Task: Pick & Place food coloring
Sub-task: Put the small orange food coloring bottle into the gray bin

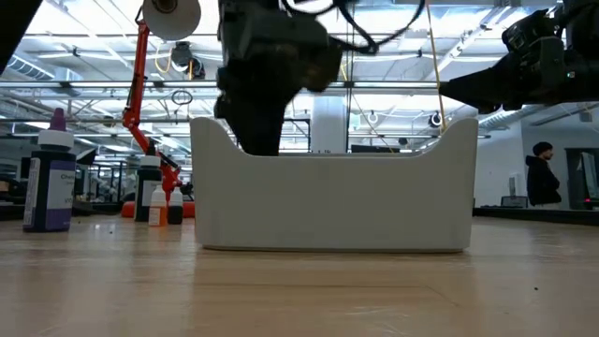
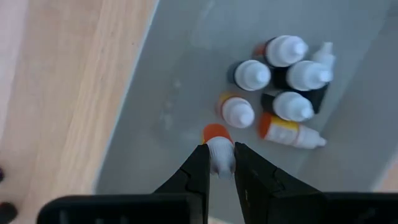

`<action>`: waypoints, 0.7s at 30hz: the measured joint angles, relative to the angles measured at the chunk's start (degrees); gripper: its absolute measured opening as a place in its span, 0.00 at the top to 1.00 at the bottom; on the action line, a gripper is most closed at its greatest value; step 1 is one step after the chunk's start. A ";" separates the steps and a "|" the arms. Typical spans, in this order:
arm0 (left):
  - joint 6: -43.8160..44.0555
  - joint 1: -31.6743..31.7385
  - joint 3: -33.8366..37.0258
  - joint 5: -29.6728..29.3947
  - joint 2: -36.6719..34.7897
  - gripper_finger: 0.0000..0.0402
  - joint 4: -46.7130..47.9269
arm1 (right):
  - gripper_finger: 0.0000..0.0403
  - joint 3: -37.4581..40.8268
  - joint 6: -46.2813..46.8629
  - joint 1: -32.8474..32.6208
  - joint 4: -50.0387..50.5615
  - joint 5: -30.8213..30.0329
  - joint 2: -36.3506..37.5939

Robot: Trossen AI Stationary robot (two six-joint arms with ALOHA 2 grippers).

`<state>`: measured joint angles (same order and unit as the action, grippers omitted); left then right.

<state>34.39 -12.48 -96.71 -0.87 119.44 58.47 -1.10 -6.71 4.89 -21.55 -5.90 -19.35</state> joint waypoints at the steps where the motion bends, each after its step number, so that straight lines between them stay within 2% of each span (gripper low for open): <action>1: 0.00 0.21 0.00 0.53 0.38 0.87 0.02 | 0.71 0.00 0.00 0.00 -0.01 0.00 0.00; 18: -0.89 0.84 0.17 1.85 2.84 0.87 -0.85 | 0.71 0.00 0.01 0.00 -0.01 -0.01 0.00; 21: -0.68 0.84 0.17 2.01 2.77 0.82 -1.47 | 0.71 0.00 0.01 0.00 -0.01 0.01 0.00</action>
<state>33.71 -11.64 -96.53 1.14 122.21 57.00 -1.10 -6.70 4.89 -21.56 -5.89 -19.35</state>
